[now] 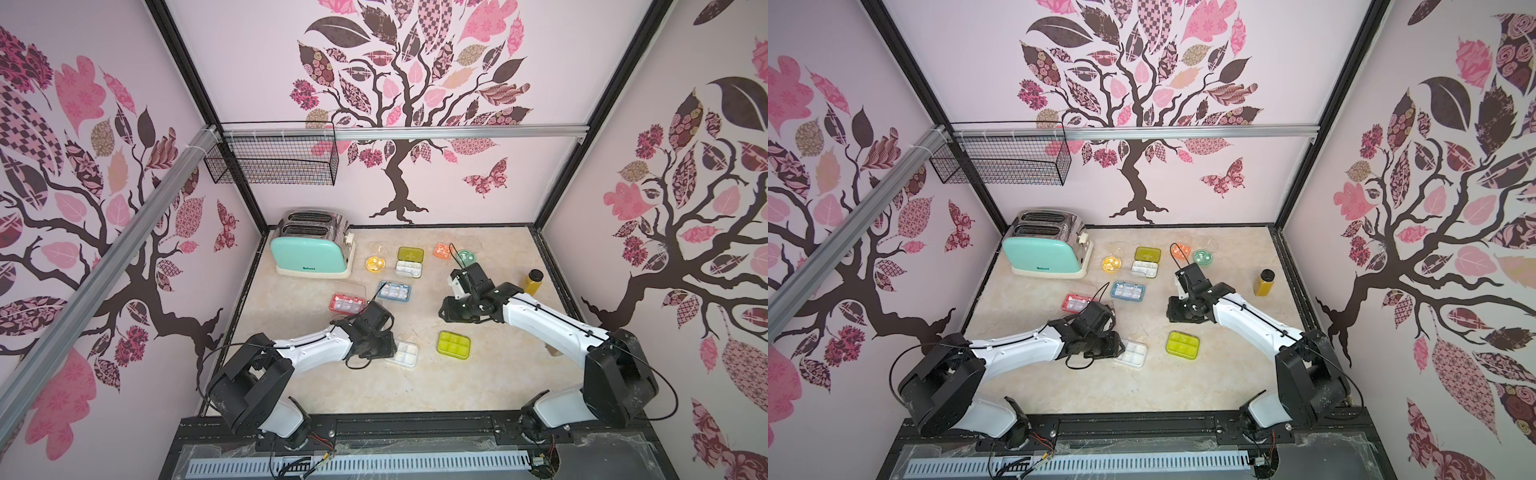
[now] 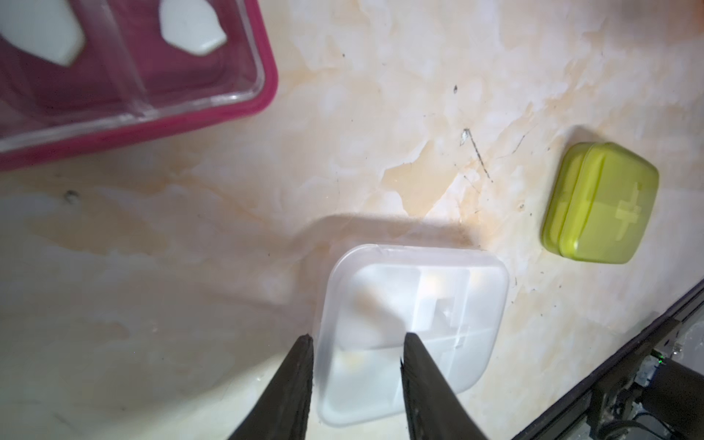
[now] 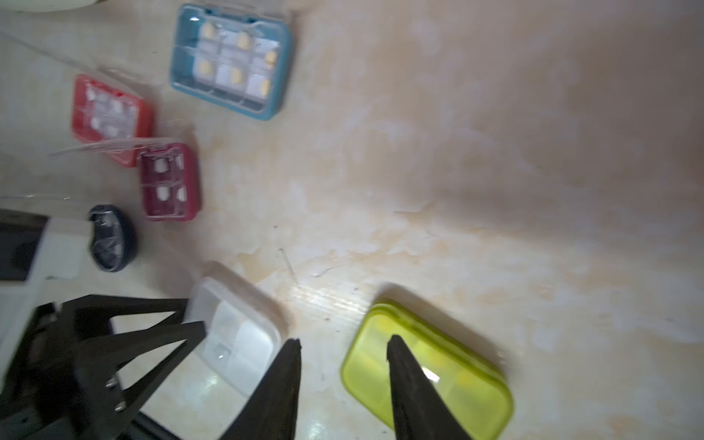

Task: Close pillboxes
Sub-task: Move the pillbox to the center of the board.

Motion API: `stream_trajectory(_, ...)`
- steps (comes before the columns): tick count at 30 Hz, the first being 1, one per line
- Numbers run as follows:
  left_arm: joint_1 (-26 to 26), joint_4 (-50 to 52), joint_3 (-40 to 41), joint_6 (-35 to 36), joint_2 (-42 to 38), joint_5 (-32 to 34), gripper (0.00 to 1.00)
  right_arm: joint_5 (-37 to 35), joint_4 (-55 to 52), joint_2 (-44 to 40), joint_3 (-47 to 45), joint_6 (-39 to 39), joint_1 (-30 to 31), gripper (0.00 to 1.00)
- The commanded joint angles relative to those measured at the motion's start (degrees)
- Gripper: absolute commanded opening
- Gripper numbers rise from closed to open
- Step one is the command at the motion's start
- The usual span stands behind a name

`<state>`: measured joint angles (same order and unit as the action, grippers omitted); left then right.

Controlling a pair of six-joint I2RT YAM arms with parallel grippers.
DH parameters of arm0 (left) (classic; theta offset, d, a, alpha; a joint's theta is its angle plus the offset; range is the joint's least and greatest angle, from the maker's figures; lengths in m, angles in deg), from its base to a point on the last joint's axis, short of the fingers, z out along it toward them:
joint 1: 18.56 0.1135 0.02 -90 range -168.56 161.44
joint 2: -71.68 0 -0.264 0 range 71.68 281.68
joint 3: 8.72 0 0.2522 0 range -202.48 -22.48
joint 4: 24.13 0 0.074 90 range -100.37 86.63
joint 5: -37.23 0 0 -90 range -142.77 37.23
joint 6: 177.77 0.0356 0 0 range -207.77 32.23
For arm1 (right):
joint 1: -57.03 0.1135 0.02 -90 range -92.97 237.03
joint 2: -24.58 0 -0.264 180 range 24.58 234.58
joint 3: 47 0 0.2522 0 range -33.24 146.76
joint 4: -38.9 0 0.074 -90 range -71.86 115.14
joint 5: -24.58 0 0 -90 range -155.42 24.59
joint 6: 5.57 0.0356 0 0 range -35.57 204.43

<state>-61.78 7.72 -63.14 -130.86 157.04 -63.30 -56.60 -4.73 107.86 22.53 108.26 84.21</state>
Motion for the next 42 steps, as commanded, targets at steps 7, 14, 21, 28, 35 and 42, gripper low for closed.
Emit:
stream_trajectory(7, -2.7, -2.8, 1.9, -6.8, -0.1, 0.8, 0.37, -4.6, -4.5, 6.4, 0.9, -6.4, -1.2, 0.42)
stream_trajectory(14, -4.2, -5.6, 3.3, -10.2, -1.1, 0.2, 0.37, -2.1, -3.3, 10.3, 0.7, -8.1, -1.2, 0.37)
stream_trajectory(21, -6.2, -8.2, 4.4, -11.8, -1.7, 1.5, 0.35, 4.0, -1.7, 9.2, -2.2, -8.3, -1.2, 0.36)
stream_trajectory(28, -6.8, -8.8, 4.0, -12.3, -0.5, 1.4, 0.35, 7.4, -1.8, 8.4, -4.3, -9.7, -1.1, 0.36)
stream_trajectory(35, -7.2, -8.6, 3.3, -11.8, 0.4, 1.3, 0.35, 9.5, -1.9, 6.3, -5.7, -12.0, -0.1, 0.36)
stream_trajectory(42, -7.6, -8.5, 1.7, -10.8, 2.3, 0.8, 0.35, 11.0, -1.0, 6.5, -5.5, -13.2, 2.3, 0.37)
